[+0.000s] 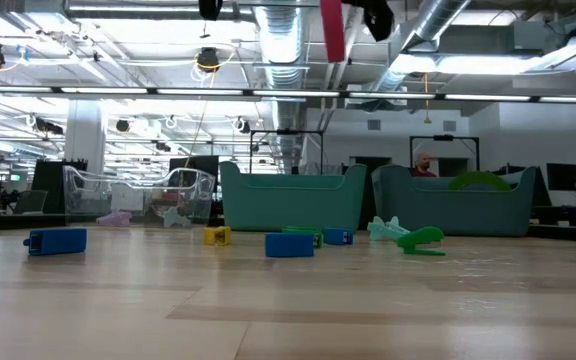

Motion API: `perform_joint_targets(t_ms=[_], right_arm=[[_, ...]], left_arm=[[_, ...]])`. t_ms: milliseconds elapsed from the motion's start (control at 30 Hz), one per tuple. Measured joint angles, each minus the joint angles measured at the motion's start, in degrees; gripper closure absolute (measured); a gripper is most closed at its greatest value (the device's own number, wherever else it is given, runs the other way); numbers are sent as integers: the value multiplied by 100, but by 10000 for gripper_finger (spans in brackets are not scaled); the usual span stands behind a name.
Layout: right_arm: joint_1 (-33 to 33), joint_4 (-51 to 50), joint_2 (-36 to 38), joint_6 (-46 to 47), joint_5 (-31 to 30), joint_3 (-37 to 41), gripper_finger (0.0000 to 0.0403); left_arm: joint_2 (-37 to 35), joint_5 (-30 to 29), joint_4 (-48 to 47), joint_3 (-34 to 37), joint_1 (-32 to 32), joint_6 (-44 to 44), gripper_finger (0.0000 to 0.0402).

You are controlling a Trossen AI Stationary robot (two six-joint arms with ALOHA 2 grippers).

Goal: Pick and place Stapler, Stapler remover, tape
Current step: Put the pink tape into the blue bin

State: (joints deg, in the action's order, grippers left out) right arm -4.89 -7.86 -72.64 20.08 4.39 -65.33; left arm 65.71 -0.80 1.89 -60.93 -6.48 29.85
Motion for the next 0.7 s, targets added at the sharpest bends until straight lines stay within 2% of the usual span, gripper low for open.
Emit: perform_joint_targets(t_ms=[367, 700], right_arm=[[-606, -1222, 345, -396, -179, -2, 321], [-1264, -2485, 330, -653, -443, -2, 321]], left_arm=[[0, -18, 2, 0, -2, -2, 222], [0, -159, 4, 0, -2, -4, 223]])
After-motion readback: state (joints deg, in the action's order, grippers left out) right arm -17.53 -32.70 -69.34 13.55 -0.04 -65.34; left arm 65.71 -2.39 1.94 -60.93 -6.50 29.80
